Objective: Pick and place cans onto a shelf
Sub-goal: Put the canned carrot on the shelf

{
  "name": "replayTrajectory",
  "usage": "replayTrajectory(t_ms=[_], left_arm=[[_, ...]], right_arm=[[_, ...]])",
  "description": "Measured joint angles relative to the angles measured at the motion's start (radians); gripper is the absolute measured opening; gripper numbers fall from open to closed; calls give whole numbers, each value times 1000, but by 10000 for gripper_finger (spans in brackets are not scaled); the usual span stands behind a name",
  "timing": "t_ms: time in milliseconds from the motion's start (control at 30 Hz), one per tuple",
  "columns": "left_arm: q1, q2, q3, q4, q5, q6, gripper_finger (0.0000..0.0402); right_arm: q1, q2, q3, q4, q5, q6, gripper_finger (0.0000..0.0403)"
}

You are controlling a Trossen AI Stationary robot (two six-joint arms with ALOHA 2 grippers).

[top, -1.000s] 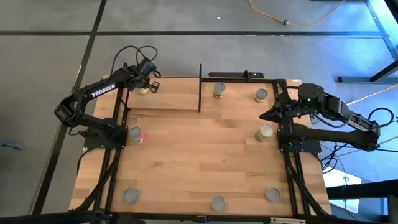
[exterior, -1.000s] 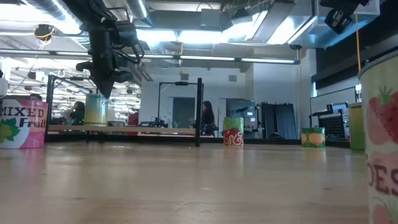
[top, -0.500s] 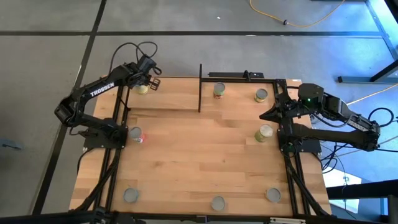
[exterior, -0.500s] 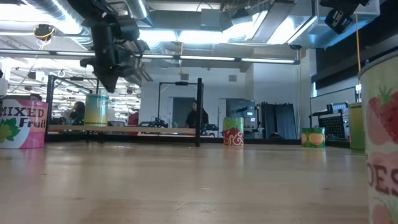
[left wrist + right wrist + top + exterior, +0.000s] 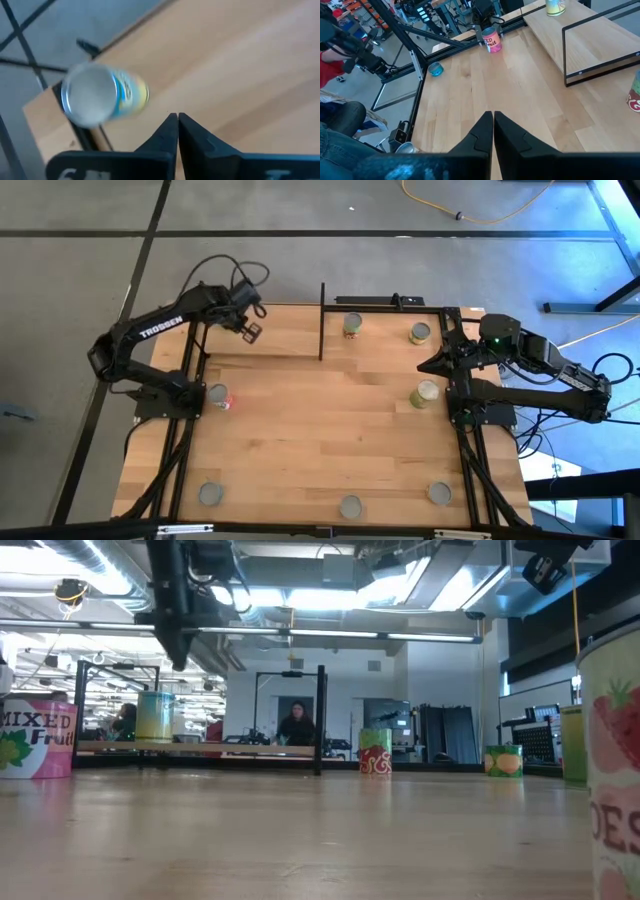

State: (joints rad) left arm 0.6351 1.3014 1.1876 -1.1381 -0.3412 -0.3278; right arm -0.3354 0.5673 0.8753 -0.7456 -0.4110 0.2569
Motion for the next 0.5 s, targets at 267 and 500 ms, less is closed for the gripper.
replayTrajectory(t_ms=[267,500], left_arm=[[15,1,-114,17,-48,-26,1],[25,1,-201,158,-139,15,0]], right_arm=[[0,0,0,0,0,-1,19],[0,0,0,0,0,1,19]])
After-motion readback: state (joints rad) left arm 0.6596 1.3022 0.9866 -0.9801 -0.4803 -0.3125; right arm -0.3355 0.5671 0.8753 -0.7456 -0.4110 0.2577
